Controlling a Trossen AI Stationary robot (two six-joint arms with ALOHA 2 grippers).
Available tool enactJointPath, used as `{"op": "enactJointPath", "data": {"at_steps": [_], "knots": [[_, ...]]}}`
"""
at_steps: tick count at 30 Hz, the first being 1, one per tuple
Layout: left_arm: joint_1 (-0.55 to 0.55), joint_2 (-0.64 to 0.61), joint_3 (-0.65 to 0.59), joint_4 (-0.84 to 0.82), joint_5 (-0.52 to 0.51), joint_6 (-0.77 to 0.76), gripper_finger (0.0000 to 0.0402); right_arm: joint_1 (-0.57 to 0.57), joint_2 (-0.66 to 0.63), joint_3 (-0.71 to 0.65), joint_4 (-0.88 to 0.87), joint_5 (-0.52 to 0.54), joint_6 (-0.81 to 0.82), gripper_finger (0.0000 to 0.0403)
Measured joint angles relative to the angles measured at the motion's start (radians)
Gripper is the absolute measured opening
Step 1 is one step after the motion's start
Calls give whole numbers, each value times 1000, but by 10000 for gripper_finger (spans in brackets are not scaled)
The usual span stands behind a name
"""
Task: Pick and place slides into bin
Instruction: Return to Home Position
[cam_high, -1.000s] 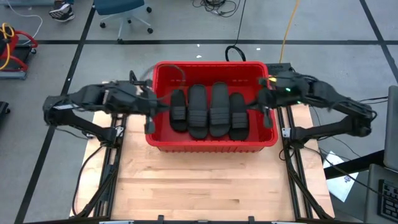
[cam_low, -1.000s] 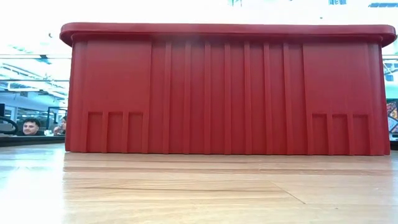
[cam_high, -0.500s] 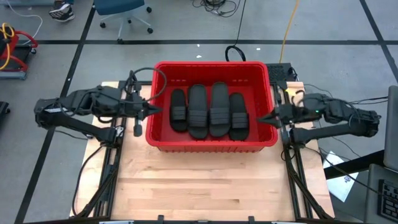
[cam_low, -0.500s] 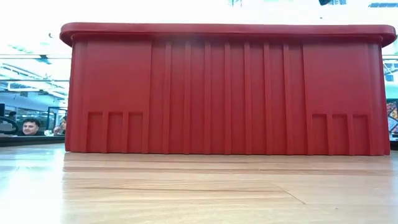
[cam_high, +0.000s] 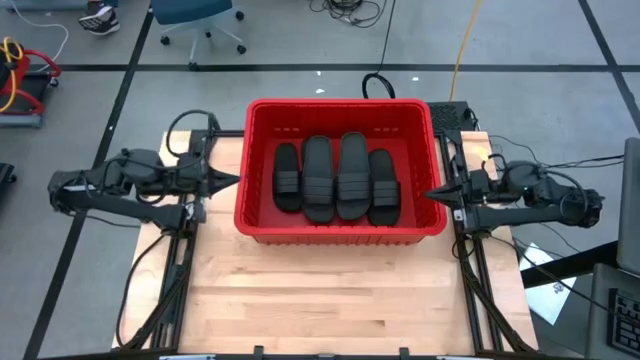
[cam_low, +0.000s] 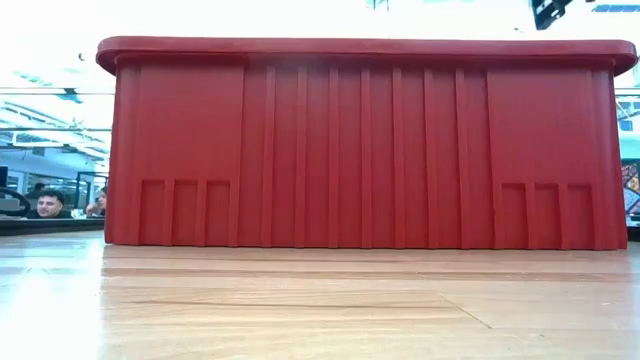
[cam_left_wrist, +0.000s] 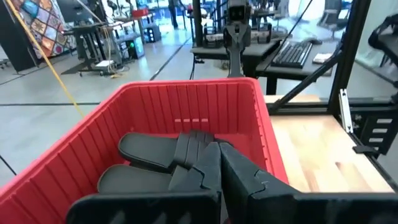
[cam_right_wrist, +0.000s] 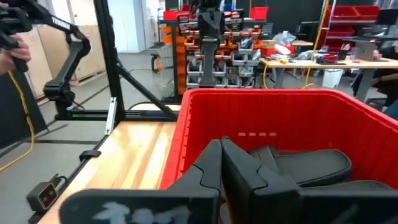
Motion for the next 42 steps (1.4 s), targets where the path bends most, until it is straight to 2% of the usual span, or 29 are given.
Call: {"op": "enactJointPath", "data": {"at_steps": [16, 26, 34, 42], "knots": [[0, -308, -238, 42, -5, -77, 1, 0, -314, -261, 148, 2, 2, 0], [0, -464, -375, 69, -6, -56, 1, 0, -314, -346, 231, -2, 72, 0], [0, -607, -503, 97, -1, -58, 1, 0, -314, -523, 502, -57, 96, 0], [0, -605, -576, 94, 55, -92, 2, -1, -314, -670, 745, -84, 129, 0]]}}
